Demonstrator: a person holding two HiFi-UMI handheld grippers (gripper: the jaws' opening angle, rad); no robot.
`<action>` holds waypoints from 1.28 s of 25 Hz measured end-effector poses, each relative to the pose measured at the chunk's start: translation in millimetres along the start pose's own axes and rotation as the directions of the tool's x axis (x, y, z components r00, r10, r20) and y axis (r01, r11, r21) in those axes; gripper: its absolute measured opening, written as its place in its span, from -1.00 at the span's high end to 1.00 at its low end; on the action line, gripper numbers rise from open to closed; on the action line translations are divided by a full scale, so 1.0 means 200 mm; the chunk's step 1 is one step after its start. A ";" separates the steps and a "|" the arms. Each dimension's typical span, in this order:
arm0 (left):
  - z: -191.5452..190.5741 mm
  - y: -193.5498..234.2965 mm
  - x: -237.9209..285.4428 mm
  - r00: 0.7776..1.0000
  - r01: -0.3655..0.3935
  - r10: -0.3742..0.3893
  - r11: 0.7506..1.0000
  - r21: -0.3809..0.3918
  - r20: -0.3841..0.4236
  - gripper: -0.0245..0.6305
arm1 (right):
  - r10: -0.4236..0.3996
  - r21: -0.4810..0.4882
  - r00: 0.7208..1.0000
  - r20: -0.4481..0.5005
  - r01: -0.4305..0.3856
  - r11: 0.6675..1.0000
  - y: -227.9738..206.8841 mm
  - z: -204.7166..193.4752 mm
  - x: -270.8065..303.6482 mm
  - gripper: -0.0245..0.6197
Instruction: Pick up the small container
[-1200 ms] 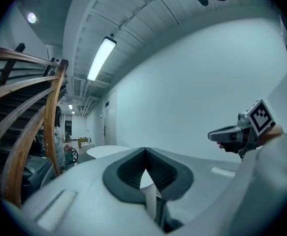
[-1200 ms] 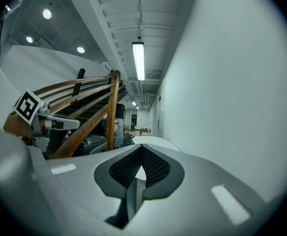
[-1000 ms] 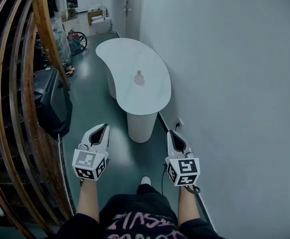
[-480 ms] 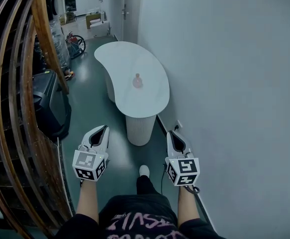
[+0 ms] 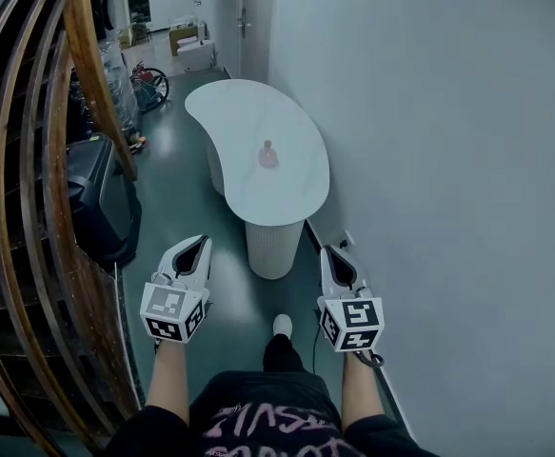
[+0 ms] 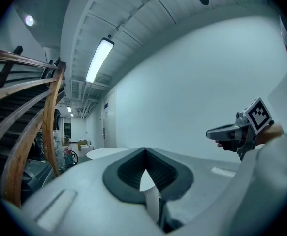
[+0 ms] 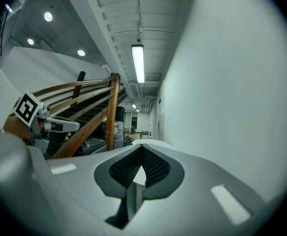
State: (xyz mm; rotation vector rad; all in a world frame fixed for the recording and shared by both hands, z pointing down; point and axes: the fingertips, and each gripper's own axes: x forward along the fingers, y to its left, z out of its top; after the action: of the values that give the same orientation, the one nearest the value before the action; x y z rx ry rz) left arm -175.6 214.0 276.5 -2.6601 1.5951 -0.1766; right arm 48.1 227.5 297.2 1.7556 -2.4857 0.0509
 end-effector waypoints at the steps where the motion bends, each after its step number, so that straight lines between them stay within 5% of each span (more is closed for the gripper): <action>1: 0.00 0.00 0.01 1.000 0.001 -0.001 1.000 0.002 -0.002 0.92 | 0.001 0.002 1.000 0.000 -0.001 1.000 0.00 0.00 0.01 0.90; 32: -0.14 0.07 0.34 0.999 -0.016 0.015 1.000 -0.024 -0.051 0.92 | 0.025 0.007 0.999 -0.044 -0.025 1.000 -0.17 -0.10 0.35 0.90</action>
State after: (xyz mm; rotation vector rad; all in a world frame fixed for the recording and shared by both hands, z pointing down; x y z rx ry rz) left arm -159.0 148.9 307.7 -2.6824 1.6423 -0.2275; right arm 58.6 151.3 322.7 1.7065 -2.4796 0.0994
